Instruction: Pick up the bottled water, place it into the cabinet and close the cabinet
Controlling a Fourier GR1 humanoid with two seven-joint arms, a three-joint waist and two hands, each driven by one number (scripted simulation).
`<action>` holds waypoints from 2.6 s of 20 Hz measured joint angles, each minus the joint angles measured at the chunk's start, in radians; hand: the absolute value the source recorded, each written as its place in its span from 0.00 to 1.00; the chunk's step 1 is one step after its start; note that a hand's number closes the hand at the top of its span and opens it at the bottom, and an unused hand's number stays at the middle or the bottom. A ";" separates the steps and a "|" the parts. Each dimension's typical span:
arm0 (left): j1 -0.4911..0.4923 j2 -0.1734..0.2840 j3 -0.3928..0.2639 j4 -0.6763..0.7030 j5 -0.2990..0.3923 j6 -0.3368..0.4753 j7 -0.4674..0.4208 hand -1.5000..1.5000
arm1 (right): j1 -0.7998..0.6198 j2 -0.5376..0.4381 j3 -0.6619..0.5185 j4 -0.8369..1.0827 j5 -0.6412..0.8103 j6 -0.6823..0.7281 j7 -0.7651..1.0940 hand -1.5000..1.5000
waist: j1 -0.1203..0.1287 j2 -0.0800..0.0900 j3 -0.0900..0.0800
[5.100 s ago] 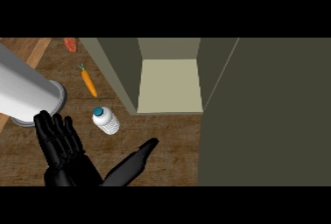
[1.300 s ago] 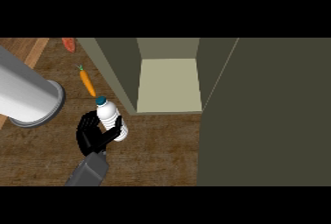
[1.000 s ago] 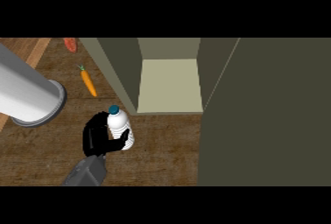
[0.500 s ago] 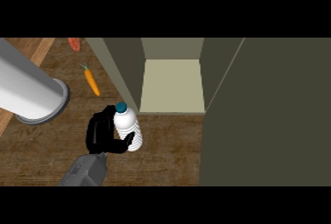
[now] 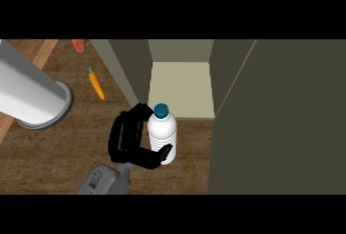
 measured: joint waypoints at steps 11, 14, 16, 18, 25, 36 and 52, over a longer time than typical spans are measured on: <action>-0.214 -0.046 -0.171 -0.156 -0.074 0.413 0.245 1.00 | -0.046 0.001 -0.019 0.004 -0.016 0.010 0.030 0.00 | -0.020 0.005 -0.001; -0.300 -0.049 -0.162 -0.114 -0.062 0.475 0.262 1.00 | -0.073 0.007 -0.012 0.004 -0.019 0.001 0.052 0.00 | -0.023 0.007 -0.001; -0.344 -0.050 -0.151 -0.078 -0.061 0.499 0.267 1.00 | -0.079 0.013 -0.012 0.006 -0.020 0.005 0.058 0.00 | -0.025 0.007 -0.001; -0.398 -0.050 -0.143 -0.041 -0.064 0.534 0.278 1.00 | -0.078 0.007 -0.023 0.003 -0.024 0.007 0.064 0.00 | -0.028 0.007 -0.001; -0.515 -0.051 -0.133 0.104 -0.054 0.589 0.281 1.00 | -0.089 -0.004 -0.055 0.001 -0.040 0.005 0.085 0.00 | -0.033 0.008 -0.001; -0.613 -0.050 -0.069 0.385 -0.031 0.531 0.200 1.00 | -0.107 -0.015 -0.107 0.018 -0.071 0.036 0.083 0.00 | -0.037 0.012 -0.001; -0.801 -0.046 0.037 0.801 0.041 0.474 0.017 0.00 | -0.151 -0.020 -0.098 0.030 -0.104 0.050 0.123 0.00 | -0.054 0.019 -0.002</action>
